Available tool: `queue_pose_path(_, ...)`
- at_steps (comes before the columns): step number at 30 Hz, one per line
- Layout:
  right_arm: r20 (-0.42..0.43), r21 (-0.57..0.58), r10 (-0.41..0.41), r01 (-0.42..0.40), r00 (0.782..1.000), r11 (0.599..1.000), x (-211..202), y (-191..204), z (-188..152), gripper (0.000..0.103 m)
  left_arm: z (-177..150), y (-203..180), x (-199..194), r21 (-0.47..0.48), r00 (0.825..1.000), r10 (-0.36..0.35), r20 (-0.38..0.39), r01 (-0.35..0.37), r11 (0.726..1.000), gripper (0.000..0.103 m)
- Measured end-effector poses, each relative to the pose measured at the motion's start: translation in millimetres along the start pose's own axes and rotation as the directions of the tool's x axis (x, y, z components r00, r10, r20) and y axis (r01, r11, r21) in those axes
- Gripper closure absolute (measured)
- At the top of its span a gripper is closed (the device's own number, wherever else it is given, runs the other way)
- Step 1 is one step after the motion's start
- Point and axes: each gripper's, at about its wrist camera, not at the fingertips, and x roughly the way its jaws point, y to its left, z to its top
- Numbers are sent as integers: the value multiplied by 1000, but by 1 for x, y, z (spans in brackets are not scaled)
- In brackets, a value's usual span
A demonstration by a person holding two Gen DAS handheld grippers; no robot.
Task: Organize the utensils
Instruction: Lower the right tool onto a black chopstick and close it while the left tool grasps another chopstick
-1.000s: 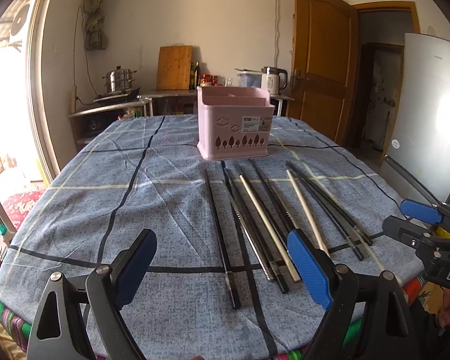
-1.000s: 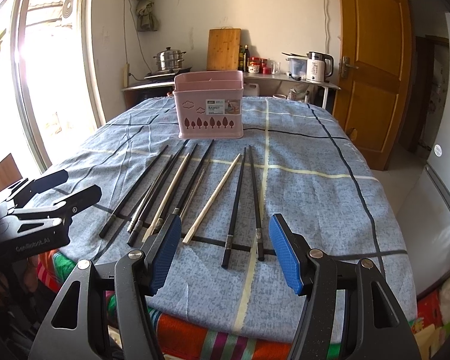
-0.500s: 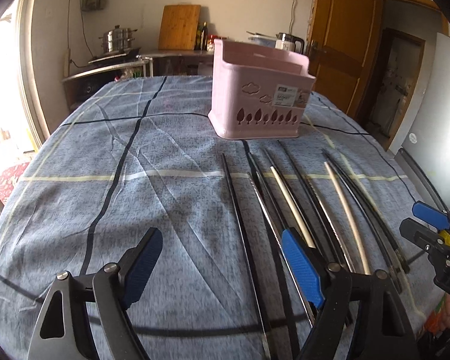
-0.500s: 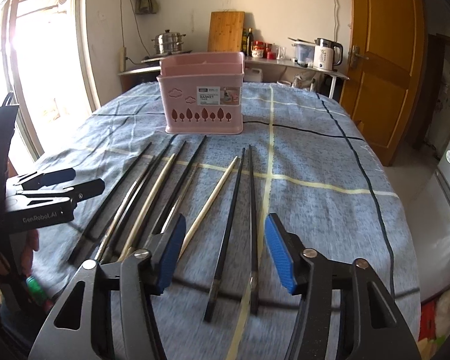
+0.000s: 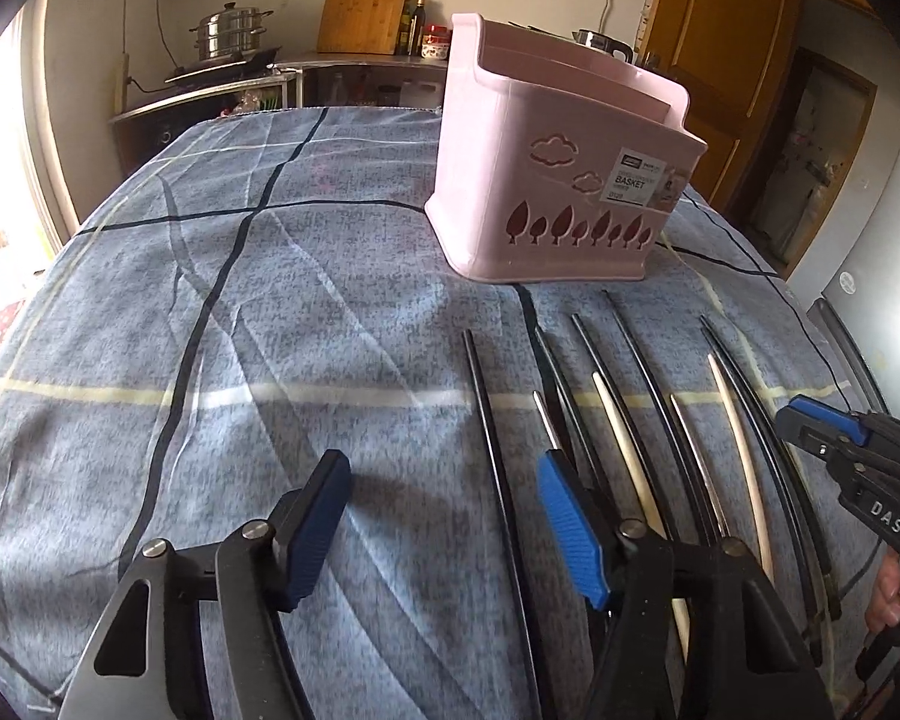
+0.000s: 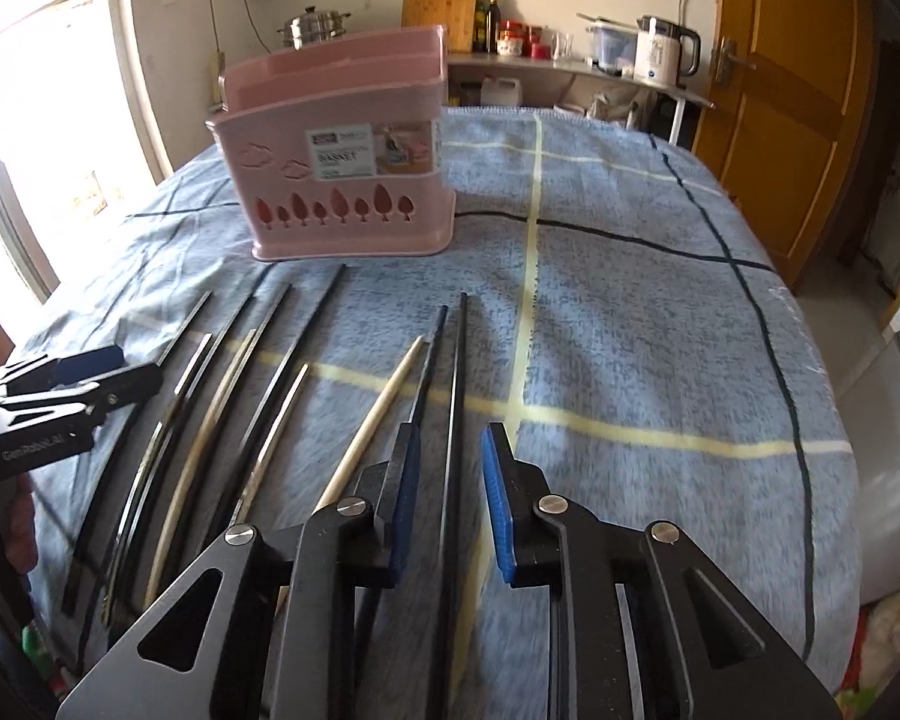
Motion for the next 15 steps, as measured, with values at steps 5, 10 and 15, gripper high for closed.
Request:
queue_pose_path(5, -46, 7, 14, -13, 999, 1000, 20, -5, 9, 85, 13, -3, 10, 36, 1000, 14, -10, -14, 999, 49)
queue_pose_path(10, -59, 2, 19, -19, 998, 1000, 29, -5, 18, 86, 21, -9, 19, 96, 998, 58, -22, -56, 994, 57)
queue_pose_path(15, -87, -7, 28, -29, 996, 1000, 40, -5, 31, 86, 27, -19, 25, 140, 997, 66, -30, -62, 988, 69)
